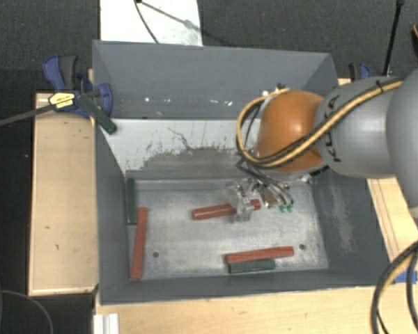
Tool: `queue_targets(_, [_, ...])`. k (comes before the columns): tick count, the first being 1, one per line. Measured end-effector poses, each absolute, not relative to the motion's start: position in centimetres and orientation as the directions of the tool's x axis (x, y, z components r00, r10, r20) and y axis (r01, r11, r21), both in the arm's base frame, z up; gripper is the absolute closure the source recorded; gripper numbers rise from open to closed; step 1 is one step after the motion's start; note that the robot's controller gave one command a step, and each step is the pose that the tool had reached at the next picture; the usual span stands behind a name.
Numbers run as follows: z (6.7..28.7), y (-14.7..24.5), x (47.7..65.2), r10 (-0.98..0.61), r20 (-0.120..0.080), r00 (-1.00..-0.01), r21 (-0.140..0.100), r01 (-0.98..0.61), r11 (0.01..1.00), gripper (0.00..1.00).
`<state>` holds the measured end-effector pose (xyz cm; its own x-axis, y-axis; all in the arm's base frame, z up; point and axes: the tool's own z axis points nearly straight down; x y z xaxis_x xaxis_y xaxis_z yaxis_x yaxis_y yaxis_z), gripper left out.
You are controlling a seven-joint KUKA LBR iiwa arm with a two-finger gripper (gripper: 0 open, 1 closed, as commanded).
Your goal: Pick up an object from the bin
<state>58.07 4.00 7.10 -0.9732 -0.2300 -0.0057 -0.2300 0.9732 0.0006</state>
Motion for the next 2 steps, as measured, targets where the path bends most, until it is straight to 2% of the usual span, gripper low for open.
queue_targets(1, [18.6,1.7,55.7,-0.301,-0.009,-0.954,-0.003,-0.301,0.954,1.0])
queue_targets(2, [22.4,3.9,58.0,-0.525,-0.008,-0.851,-0.003,-0.525,0.851,1.0])
